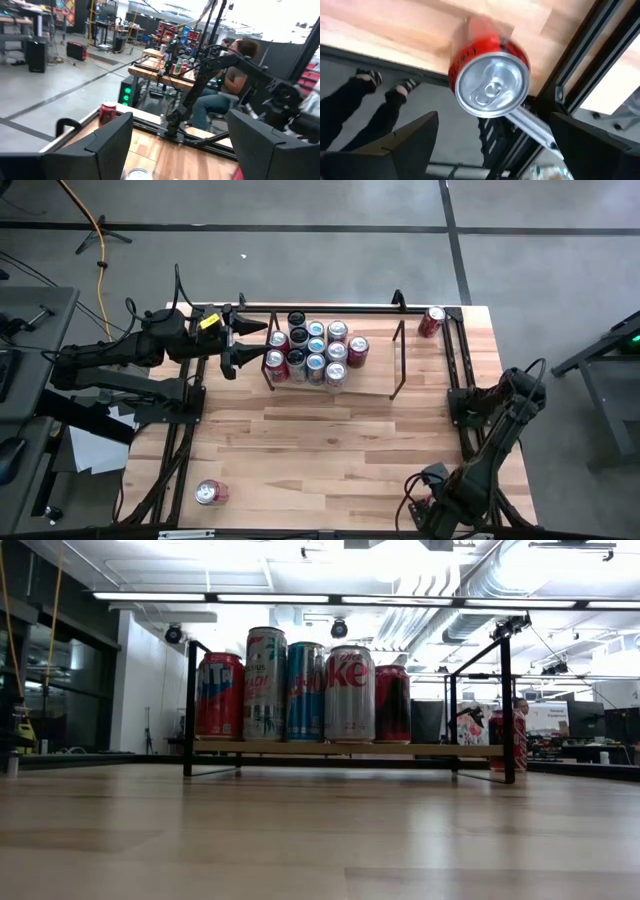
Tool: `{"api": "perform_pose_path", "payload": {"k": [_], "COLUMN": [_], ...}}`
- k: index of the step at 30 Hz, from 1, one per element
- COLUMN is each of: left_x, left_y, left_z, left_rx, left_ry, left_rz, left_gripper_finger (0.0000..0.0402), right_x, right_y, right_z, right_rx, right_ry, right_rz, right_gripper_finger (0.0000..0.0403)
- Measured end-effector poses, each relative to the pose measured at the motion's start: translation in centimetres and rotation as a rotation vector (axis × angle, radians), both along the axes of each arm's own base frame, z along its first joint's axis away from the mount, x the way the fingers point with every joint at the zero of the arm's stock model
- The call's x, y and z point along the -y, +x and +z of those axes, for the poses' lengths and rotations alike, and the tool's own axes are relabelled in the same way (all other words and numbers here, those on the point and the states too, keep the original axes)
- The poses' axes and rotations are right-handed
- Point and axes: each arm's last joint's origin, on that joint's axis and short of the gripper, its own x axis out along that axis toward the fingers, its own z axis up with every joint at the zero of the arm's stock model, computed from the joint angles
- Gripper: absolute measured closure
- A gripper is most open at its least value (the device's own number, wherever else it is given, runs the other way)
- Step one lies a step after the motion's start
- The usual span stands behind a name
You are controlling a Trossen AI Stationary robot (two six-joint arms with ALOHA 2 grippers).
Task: Place canned beverage on shelf
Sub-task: Put the red and black soda can and align the it with the other red and white soda can on the shelf
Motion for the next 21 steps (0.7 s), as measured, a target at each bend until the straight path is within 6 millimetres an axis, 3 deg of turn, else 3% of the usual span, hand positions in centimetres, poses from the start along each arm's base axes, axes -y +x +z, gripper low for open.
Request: {"api": "perform_pose_path", "payload": {"k": [7,14,21], "left_x": [0.1,0.1,0.1], "left_y": [0.0,0.0,0.0], "left_z": [0.0,0.0,0.0], "left_rx": [0.006,0.006,0.006], "left_ry": [-0.037,-0.033,-0.033], "left_rz": [-0.035,-0.034,-0.034], "left_gripper_finger": [0.0126,0.0126,0.0126], "right_x": [-0.1,0.8,0.5], "right_y": [0.2,0.5,0.6], "right_z": [-3.4,-4.6,-6.6], "right_rx": [-0.008,-0.008,-0.016], "right_ry": [0.035,-0.014,0.105], "right_rz": [-0.023,-0.045,0.001], "right_gripper_finger": [0.0036,0.0036,0.0036]}}
